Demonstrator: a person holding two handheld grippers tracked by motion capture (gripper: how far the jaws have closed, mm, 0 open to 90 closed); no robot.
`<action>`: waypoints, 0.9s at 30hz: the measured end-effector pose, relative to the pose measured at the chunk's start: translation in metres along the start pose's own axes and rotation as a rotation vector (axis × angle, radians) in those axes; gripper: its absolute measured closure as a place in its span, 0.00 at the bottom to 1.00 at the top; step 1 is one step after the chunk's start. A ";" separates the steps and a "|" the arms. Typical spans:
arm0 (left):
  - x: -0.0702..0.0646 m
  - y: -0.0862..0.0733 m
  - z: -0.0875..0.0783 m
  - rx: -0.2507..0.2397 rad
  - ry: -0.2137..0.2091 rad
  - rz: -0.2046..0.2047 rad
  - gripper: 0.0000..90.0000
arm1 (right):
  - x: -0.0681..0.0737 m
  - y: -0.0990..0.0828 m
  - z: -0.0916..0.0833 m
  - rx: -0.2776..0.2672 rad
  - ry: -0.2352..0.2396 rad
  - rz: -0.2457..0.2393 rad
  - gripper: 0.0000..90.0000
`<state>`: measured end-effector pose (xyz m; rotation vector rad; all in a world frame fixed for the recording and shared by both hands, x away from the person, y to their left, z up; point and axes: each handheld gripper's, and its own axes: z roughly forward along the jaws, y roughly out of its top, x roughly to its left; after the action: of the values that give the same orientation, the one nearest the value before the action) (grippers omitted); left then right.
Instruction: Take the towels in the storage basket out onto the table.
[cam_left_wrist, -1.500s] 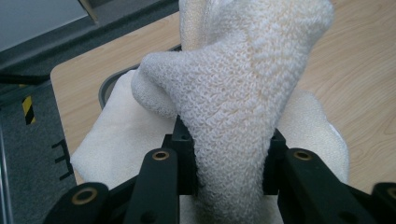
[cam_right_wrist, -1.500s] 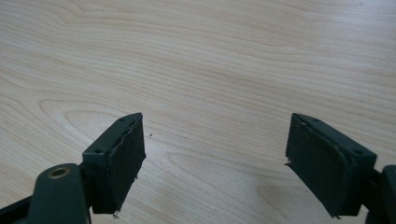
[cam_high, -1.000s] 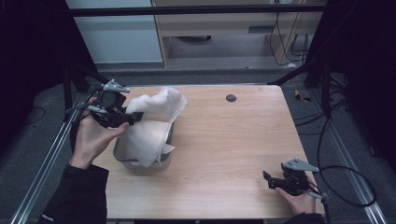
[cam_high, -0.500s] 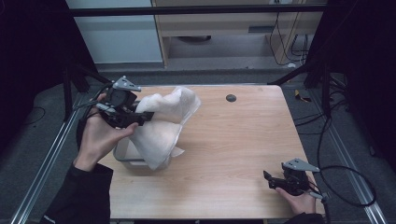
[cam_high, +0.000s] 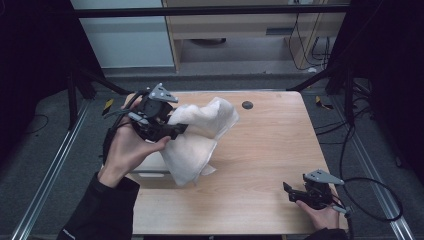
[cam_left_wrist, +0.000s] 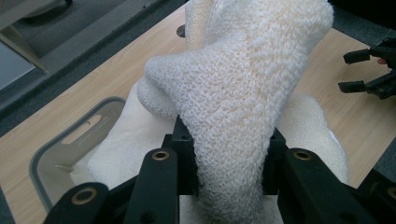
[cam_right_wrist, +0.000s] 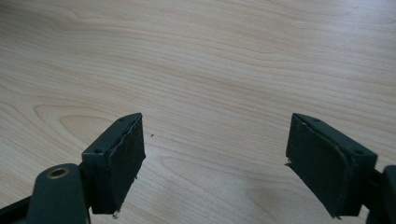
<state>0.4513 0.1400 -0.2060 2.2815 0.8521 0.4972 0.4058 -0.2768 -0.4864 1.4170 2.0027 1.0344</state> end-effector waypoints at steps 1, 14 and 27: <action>0.000 0.000 0.000 0.000 0.000 0.000 0.75 | 0.000 0.000 0.000 0.000 0.000 0.000 0.21; -0.022 0.014 0.032 0.017 -0.047 0.041 0.75 | -0.003 0.000 -0.002 -0.011 -0.003 0.009 0.21; -0.039 0.026 0.060 0.037 -0.086 0.073 0.75 | -0.006 -0.001 -0.002 -0.016 -0.013 0.005 0.21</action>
<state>0.4673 0.0721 -0.2366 2.3560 0.7439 0.4149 0.4062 -0.2831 -0.4862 1.4176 1.9787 1.0386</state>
